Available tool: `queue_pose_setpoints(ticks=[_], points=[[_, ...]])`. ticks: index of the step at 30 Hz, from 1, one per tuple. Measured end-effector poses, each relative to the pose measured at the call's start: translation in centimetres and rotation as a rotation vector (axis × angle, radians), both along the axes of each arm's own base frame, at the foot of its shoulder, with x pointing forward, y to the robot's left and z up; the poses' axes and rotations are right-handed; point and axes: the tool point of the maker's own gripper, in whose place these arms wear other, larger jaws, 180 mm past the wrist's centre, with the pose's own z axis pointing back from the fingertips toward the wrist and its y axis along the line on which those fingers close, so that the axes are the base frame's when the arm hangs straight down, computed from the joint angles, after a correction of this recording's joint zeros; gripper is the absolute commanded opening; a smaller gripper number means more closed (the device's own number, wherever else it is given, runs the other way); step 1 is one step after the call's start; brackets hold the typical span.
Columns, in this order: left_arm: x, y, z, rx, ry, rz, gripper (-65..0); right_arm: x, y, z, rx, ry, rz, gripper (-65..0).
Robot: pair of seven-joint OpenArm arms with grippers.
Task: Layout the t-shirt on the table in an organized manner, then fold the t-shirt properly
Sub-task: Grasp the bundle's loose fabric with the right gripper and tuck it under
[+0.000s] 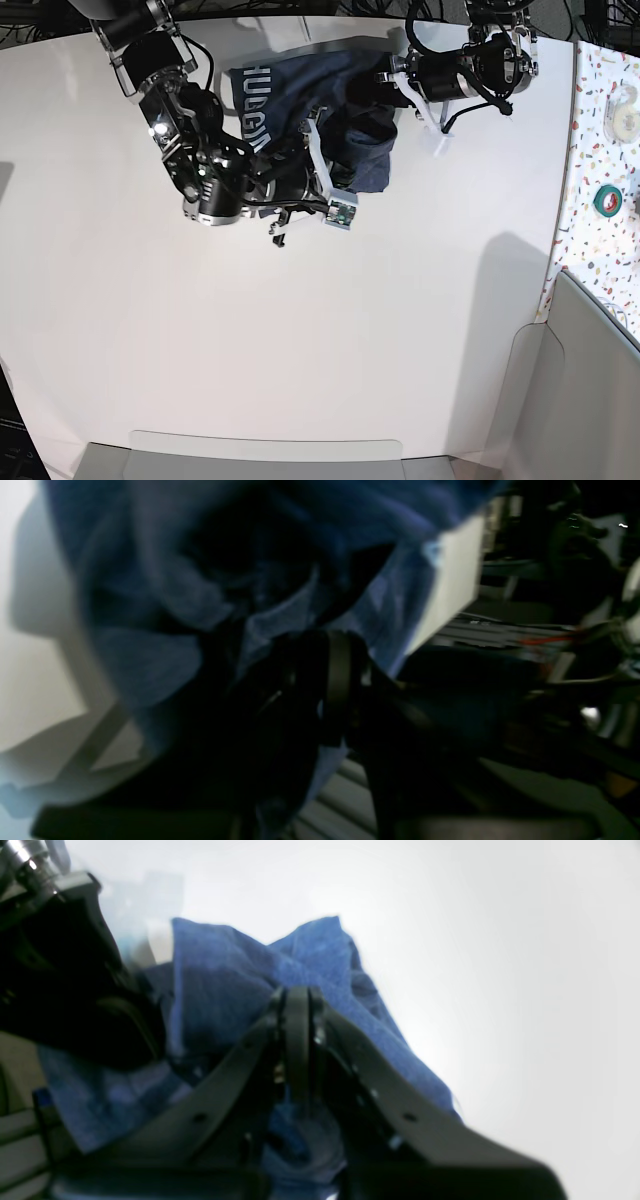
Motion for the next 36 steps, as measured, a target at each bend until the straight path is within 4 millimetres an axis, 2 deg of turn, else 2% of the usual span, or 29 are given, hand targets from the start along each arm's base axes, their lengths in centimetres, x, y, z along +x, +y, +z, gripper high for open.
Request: queue_pose_setpoints(ticks=[8,16,18,20,22,24,27,30,32,36], points=[[-1.2,0.6,-2.0,0.041,0.065,0.006,-59.2,0.7,0.0,-1.9,-0.057,0.049,0.017,-65.0],[-1.0,0.6,-1.9,0.041,0.062,0.006,-59.2,5.1,-1.1,-5.4,-0.094,0.088,-0.109,-65.0],[-1.0,0.6,-1.9,0.041,0.062,0.006,-59.2,6.1,-1.4,-5.0,-0.050,0.086,-0.168,-65.0],[-1.0,0.6,-2.0,0.040,0.063,0.006,-59.2,7.4,-1.8,-3.9,0.021,0.091,-0.240,-65.0],[-1.1,0.6,-2.0,0.041,0.065,0.006,-59.2,8.7,-2.3,-2.1,0.099,0.080,-0.303,-65.0],[-1.1,0.6,-2.0,0.041,0.064,0.006,-59.2,9.1,-2.4,0.2,0.197,0.061,-0.327,-65.0],[-1.1,0.6,-2.0,0.041,0.064,0.006,-59.2,8.0,-2.0,2.5,0.220,0.051,-0.268,-65.0],[-1.0,0.6,-1.9,0.041,0.062,0.006,-59.2,6.4,-1.6,3.7,0.194,0.049,-0.197,-65.0],[-1.0,0.6,-1.9,0.040,0.062,0.006,-59.2,5.2,-1.4,3.3,0.151,0.067,-0.143,-65.0],[-1.0,0.6,-2.0,0.041,0.062,0.006,-59.2,2.2,0.5,2.3,0.147,0.123,-0.033,-65.0]])
